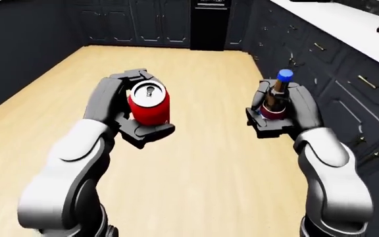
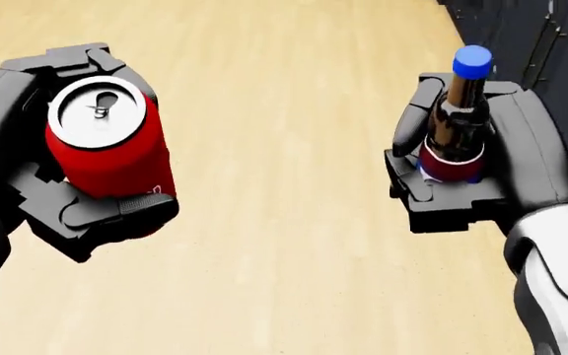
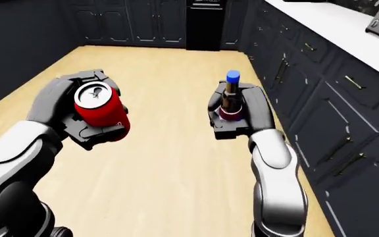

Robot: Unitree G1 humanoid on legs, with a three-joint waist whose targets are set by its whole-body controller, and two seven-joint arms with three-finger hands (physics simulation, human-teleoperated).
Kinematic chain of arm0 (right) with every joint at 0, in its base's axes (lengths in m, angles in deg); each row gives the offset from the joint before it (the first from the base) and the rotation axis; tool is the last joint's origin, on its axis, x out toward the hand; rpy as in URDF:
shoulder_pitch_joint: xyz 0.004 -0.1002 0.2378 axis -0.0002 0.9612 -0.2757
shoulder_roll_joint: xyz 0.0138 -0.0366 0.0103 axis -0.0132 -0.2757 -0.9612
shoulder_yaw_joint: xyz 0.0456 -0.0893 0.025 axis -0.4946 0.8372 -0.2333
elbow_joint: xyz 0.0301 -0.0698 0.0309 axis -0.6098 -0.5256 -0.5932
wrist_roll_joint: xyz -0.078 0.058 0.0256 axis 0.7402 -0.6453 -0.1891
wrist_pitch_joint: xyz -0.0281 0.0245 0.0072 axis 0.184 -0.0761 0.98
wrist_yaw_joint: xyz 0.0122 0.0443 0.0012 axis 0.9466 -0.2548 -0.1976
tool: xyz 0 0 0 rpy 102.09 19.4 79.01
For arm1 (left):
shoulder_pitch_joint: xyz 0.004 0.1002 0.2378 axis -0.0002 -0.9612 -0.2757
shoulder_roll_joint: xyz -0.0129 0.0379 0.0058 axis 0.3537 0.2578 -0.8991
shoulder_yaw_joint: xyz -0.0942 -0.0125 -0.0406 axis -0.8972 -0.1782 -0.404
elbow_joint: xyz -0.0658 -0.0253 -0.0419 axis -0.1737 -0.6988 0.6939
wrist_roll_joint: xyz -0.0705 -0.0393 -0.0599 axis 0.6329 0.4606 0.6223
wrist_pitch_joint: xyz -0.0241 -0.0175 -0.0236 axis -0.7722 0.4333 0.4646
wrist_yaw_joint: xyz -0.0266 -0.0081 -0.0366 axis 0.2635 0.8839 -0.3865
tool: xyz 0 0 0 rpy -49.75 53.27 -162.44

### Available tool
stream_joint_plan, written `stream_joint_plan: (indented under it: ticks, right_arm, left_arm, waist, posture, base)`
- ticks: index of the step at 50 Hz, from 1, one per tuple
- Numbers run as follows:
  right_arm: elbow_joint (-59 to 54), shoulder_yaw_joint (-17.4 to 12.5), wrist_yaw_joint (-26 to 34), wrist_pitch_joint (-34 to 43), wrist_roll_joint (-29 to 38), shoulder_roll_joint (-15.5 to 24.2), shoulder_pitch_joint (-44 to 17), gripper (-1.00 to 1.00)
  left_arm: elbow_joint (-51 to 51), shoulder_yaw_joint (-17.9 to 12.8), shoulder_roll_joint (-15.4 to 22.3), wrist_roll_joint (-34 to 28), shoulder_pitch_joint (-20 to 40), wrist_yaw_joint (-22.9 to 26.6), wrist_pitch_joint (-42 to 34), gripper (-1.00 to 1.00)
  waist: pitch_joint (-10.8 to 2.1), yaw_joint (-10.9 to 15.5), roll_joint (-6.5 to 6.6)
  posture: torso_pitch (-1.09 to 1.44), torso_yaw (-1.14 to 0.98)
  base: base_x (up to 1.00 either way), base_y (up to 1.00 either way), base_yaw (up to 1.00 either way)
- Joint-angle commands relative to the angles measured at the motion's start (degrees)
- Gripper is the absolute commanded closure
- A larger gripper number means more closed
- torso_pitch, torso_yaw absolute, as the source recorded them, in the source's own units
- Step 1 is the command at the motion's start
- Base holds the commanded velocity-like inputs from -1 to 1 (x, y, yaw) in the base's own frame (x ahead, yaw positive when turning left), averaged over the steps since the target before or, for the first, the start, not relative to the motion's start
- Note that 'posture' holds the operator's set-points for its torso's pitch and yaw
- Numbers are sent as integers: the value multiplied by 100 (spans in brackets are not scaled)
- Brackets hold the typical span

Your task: Move the drinks to the dining counter.

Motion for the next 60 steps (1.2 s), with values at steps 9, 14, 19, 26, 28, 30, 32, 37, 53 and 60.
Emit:
stream_joint_plan:
  ticks: [9, 14, 19, 26, 28, 30, 32, 37, 53, 60]
  right_arm:
    - [484, 28, -50, -263, -78, 5, -327, 100]
    - [492, 22, -51, -283, -93, 16, -304, 100]
    - [491, 10, -62, -296, -106, 22, -280, 100]
    - [484, -13, -64, -303, -125, 36, -299, 100]
    - [489, -26, -60, -304, -137, 42, -294, 100]
    - [476, -43, -63, -326, -148, 50, -287, 100]
    - [456, -43, -70, -366, -153, 52, -268, 100]
    - [487, -31, -72, -375, -163, 46, -227, 100]
    - [518, -66, -58, -315, -186, 71, -289, 100]
    - [521, -85, -69, -361, -203, 94, -240, 100]
  left_arm:
    - [337, -222, 76, -184, 213, 24, 379, 100]
    - [379, -219, 60, -197, 236, 20, 317, 100]
    - [347, -214, 61, -222, 186, 44, 393, 100]
    - [410, -231, 78, -229, 254, 62, 268, 100]
    - [383, -224, 75, -240, 242, 63, 310, 100]
    - [372, -210, 63, -248, 205, 64, 358, 100]
    - [381, -206, 45, -255, 219, 55, 337, 100]
    - [395, -207, 33, -267, 170, 68, 376, 100]
    - [392, -202, 42, -276, 184, 85, 379, 100]
    - [417, -207, 58, -296, 152, 132, 375, 100]
  waist:
    - [-119, 213, 289]
    - [-218, 562, 332]
    - [-218, 576, 67]
    - [-151, 315, -298]
    - [-107, 296, -309]
    - [-154, 295, -306]
    - [-183, 309, -305]
    - [-49, 407, 321]
    - [-110, 341, -370]
    - [-238, 382, -230]
  posture:
    - [0, 0]
    - [0, 0]
    - [0, 0]
    - [0, 0]
    - [0, 0]
    - [0, 0]
    - [0, 0]
    - [0, 0]
    - [0, 0]
    - [0, 0]
  base:
    - [66, 0, 93]
    - [65, 0, 94]
    - [65, 0, 94]
    - [64, 0, 94]
    - [64, 0, 94]
    - [64, 0, 93]
    - [64, 0, 95]
    - [65, 0, 94]
    - [64, 0, 94]
    - [64, 0, 94]
